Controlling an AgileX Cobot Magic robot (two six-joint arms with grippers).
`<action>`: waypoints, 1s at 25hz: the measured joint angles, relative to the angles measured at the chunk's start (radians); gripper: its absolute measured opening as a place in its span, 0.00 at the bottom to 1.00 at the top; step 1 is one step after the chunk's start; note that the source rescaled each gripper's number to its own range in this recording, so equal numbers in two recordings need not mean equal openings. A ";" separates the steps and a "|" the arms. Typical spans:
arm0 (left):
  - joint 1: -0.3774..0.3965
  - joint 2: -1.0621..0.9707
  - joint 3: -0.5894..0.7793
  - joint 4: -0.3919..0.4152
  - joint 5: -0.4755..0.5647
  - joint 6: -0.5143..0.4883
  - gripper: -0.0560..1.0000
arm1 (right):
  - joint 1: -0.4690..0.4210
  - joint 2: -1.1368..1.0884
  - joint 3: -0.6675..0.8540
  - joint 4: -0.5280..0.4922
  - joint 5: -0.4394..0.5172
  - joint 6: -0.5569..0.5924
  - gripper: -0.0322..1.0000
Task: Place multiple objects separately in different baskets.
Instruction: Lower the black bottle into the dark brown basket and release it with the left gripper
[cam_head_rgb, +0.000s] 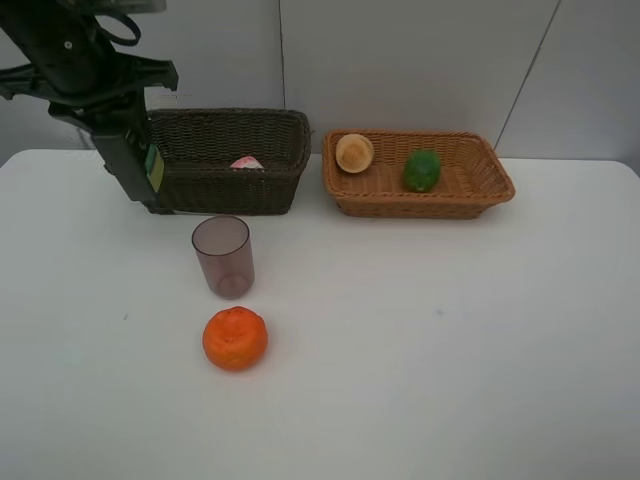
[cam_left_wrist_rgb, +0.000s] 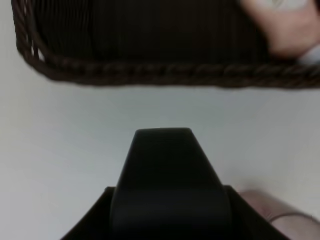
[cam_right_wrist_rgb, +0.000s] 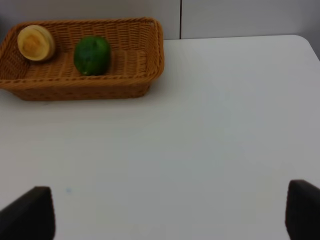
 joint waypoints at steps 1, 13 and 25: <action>0.000 0.009 -0.045 0.009 0.001 0.004 0.48 | 0.000 0.000 0.000 0.000 0.000 0.000 1.00; 0.003 0.312 -0.378 0.186 -0.036 0.064 0.48 | 0.000 0.000 0.000 0.000 0.000 0.000 1.00; 0.048 0.490 -0.384 0.188 -0.199 0.105 0.48 | 0.000 0.000 0.000 0.000 0.000 0.000 1.00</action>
